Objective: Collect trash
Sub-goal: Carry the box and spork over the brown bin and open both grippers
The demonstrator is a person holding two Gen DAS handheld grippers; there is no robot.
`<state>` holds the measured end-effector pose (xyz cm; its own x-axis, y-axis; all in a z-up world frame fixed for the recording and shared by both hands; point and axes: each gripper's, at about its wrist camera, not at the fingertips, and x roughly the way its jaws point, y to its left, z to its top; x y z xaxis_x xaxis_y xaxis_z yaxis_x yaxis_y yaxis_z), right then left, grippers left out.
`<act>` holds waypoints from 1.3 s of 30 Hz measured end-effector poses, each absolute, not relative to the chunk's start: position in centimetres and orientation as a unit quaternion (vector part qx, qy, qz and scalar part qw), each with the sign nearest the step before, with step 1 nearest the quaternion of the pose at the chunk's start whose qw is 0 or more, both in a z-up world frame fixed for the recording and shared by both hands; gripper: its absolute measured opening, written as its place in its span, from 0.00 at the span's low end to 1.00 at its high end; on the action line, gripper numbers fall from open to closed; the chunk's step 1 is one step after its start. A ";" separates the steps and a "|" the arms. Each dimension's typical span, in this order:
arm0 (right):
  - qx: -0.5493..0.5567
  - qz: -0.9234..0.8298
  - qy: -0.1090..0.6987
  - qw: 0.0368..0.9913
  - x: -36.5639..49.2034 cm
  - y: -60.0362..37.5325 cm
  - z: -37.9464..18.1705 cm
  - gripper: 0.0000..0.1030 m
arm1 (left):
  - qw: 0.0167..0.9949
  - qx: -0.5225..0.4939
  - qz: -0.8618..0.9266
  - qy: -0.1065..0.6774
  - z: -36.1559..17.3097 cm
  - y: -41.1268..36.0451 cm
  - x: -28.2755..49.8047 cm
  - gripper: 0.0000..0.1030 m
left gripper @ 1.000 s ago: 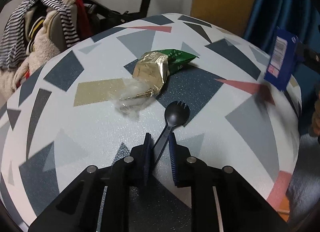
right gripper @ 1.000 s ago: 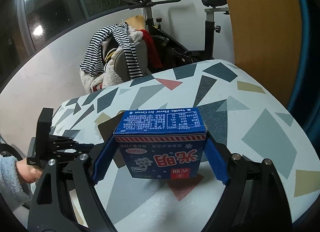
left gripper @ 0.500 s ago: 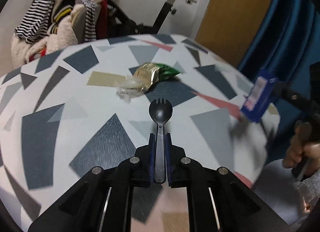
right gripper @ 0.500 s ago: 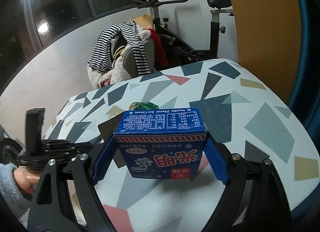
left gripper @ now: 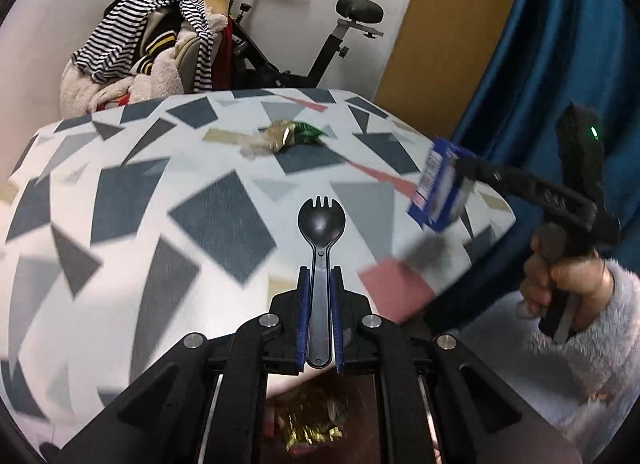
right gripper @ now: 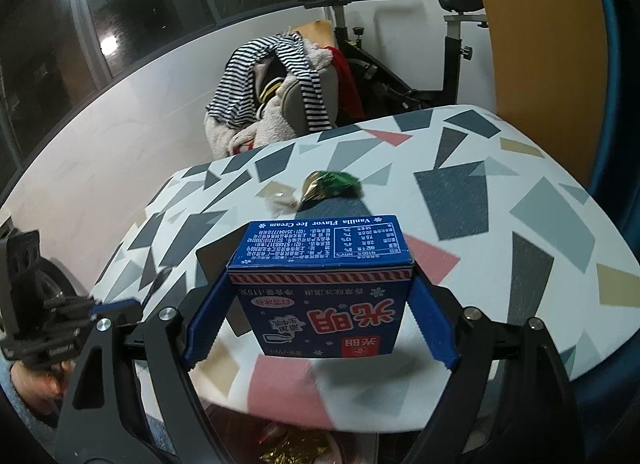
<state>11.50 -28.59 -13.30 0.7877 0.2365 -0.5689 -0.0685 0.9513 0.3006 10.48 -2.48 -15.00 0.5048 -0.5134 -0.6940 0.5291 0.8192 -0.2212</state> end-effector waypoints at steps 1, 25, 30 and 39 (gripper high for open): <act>0.132 0.083 0.316 0.936 11.3 -28.4 -13.3 0.80 | 0.866 0.010 -0.300 0.399 -15.2 -2.3 9.7 0.10; 0.113 0.110 0.325 0.932 6.8 -25.1 -13.4 0.80 | 0.845 -0.026 -0.309 0.436 -19.0 -0.5 1.2 0.22; 0.106 0.112 0.333 0.930 6.2 -24.7 -13.4 0.80 | 0.866 -0.020 -0.287 0.410 -17.7 0.2 1.3 0.39; 0.091 0.130 0.345 0.925 5.5 -23.2 -13.9 0.80 | 0.903 -0.017 -0.224 0.365 -14.7 3.2 2.3 0.65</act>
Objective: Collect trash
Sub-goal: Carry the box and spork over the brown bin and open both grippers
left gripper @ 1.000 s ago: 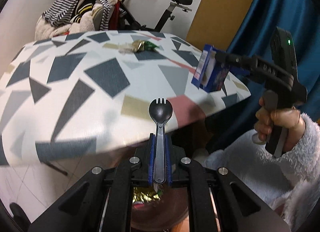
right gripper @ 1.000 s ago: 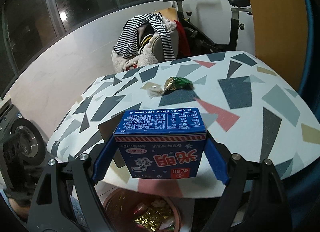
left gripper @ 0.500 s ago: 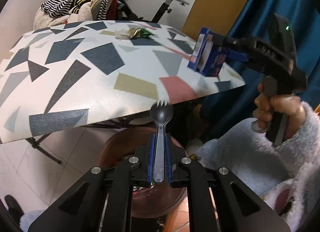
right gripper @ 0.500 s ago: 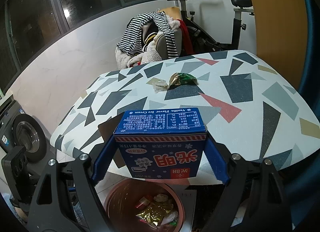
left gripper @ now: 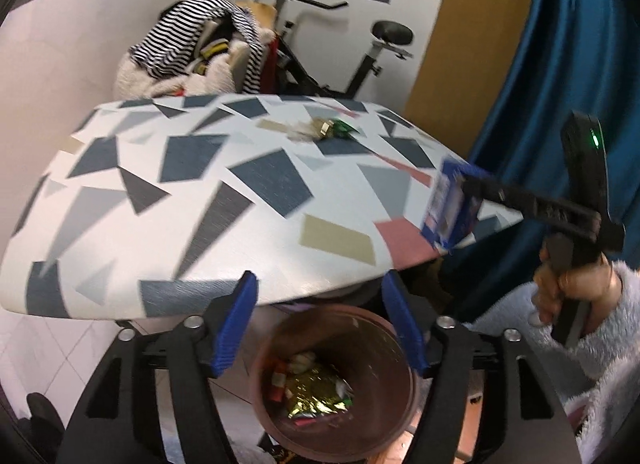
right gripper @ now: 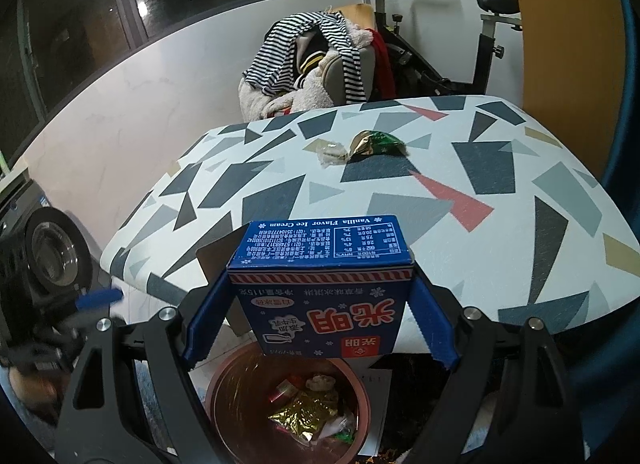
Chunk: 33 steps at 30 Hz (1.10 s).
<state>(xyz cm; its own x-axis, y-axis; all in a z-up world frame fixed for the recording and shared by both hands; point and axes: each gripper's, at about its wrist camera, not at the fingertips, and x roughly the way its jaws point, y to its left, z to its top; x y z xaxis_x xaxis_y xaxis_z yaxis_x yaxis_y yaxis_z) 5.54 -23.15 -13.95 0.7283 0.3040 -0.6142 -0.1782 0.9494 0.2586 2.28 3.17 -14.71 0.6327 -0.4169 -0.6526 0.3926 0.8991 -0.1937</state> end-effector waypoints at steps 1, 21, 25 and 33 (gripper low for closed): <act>0.091 0.132 0.346 0.924 5.5 -23.0 -14.0 0.80 | 0.906 -0.018 -0.219 0.362 -14.5 3.5 2.4 0.69; 0.057 0.173 0.413 0.892 3.7 -18.3 -18.9 0.80 | 0.928 -0.018 -0.148 0.340 -13.3 5.7 2.8 0.94; 0.045 0.179 0.431 0.883 3.3 -17.5 -20.2 0.80 | 0.929 -0.021 -0.147 0.340 -13.3 5.8 2.8 0.94; 0.038 0.183 0.464 0.866 3.2 -16.5 -22.2 0.80 | 0.928 -0.014 -0.147 0.341 -13.6 5.5 2.9 0.94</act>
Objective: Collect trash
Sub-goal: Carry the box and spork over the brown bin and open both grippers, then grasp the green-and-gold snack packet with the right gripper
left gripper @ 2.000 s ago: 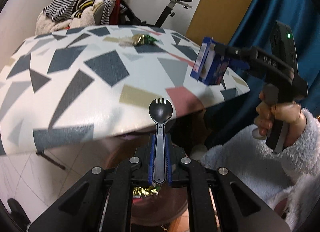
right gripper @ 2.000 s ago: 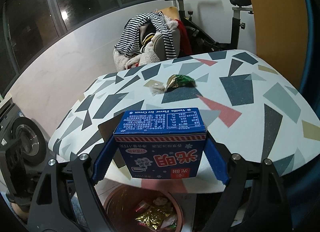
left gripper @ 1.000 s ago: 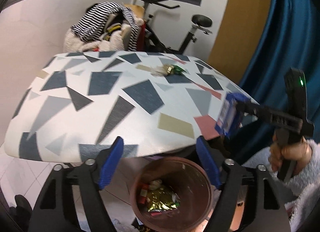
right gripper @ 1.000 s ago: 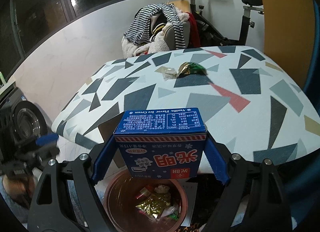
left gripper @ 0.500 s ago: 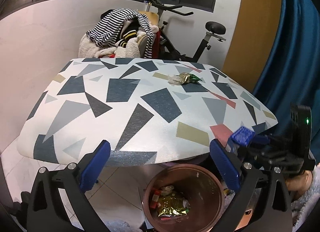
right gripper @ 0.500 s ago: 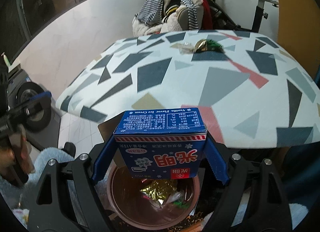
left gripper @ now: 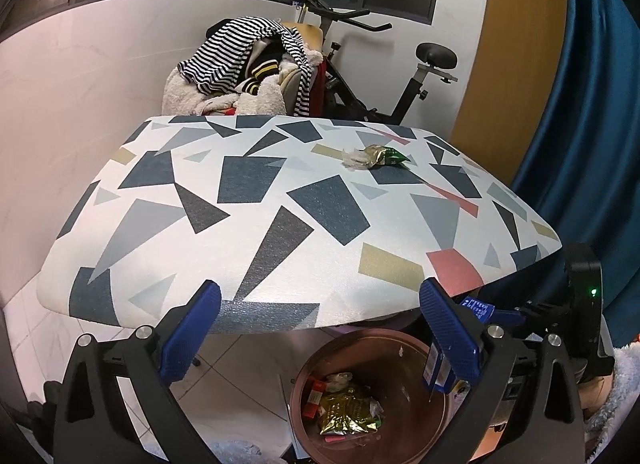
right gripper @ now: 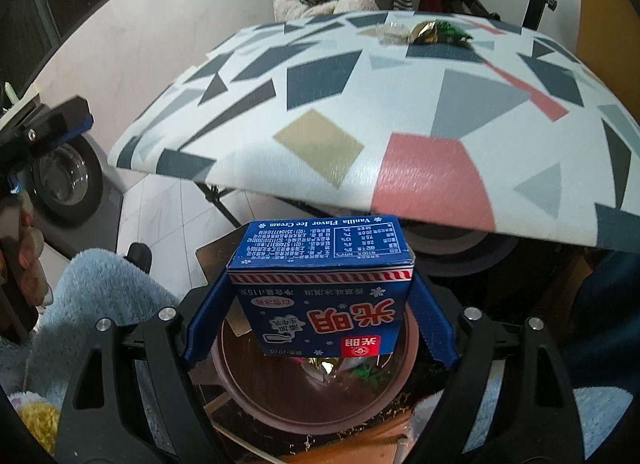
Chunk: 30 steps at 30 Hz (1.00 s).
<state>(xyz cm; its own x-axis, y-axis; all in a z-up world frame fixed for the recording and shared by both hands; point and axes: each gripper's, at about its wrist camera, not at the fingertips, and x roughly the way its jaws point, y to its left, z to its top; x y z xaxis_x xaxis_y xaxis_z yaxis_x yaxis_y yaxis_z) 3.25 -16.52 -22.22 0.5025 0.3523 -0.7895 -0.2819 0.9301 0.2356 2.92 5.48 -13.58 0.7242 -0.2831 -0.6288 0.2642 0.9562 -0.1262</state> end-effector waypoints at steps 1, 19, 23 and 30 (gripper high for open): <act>0.037 0.183 0.467 0.864 3.3 -16.4 -22.4 0.80 | 0.928 -0.014 -0.147 0.341 -13.6 5.4 2.9 0.94; 0.034 0.155 0.466 0.870 4.0 -17.3 -22.6 0.94 | 0.929 -0.012 -0.146 0.341 -13.8 5.2 3.2 0.94; 0.034 0.142 0.456 0.878 4.7 -18.4 -21.9 0.94 | 0.929 -0.014 -0.145 0.341 -13.7 5.4 3.7 0.94; 0.033 0.117 0.438 0.890 6.5 -20.6 -20.6 0.94 | 0.930 -0.009 -0.145 0.338 -13.5 5.3 5.1 0.94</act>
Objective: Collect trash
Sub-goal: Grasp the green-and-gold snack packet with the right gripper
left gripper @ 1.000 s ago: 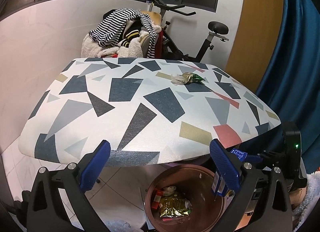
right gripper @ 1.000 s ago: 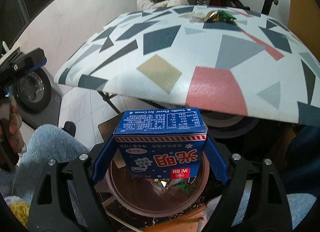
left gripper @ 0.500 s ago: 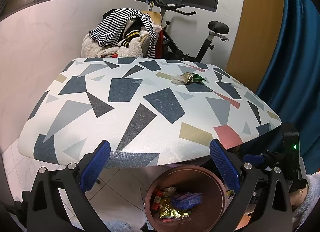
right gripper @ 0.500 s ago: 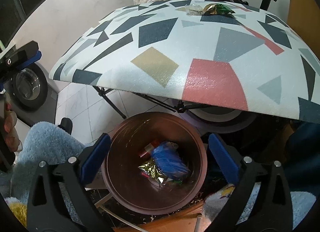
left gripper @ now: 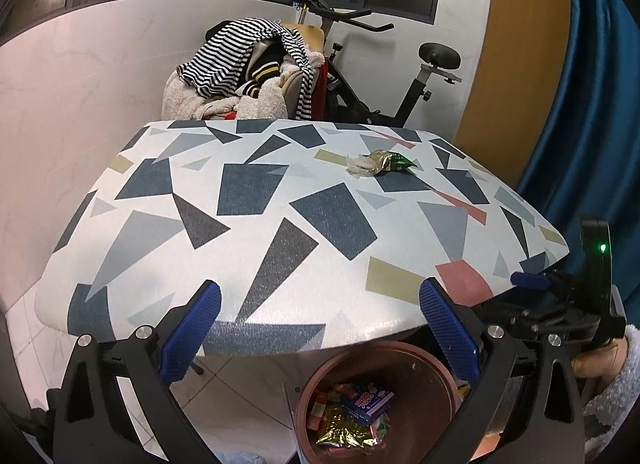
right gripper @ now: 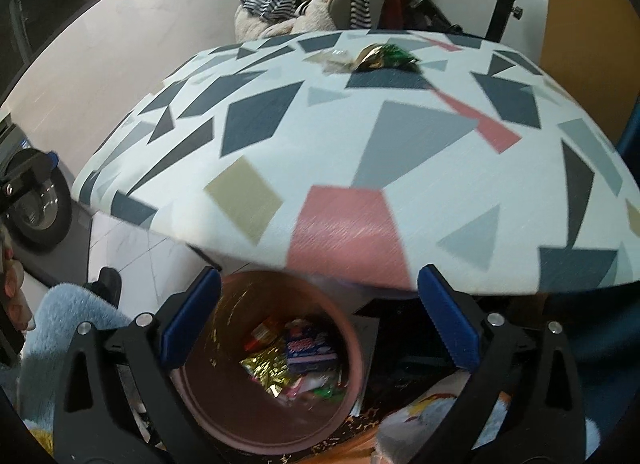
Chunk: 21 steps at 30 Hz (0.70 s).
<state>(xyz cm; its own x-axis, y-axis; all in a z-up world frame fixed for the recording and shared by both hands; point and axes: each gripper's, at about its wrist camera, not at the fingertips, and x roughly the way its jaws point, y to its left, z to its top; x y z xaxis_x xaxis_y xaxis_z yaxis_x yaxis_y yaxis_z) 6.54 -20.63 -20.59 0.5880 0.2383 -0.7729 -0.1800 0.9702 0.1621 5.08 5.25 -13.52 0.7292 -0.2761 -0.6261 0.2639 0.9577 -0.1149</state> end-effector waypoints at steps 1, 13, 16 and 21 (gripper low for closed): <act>0.033 0.113 0.436 0.892 6.9 -21.0 -20.4 0.94 | 0.930 -0.009 -0.146 0.338 -13.5 5.2 5.3 0.94; 0.031 0.079 0.416 0.905 11.8 -24.1 -18.6 0.94 | 0.927 -0.008 -0.149 0.345 -13.9 4.9 8.9 0.94; 0.027 0.074 0.412 0.908 13.2 -24.6 -18.2 0.94 | 0.926 -0.007 -0.151 0.345 -14.0 4.8 10.0 0.94; 0.017 0.068 0.409 0.910 16.9 -25.2 -18.0 0.94 | 0.924 -0.011 -0.153 0.351 -14.6 4.8 12.4 0.94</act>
<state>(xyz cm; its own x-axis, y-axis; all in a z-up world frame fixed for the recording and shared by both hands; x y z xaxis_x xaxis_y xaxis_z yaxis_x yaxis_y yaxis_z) 16.89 -25.18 -17.98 0.6563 0.1371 -0.7420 -0.1092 0.9903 0.0864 12.37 4.75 -14.62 0.7064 -0.2911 -0.6452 0.2754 0.9527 -0.1282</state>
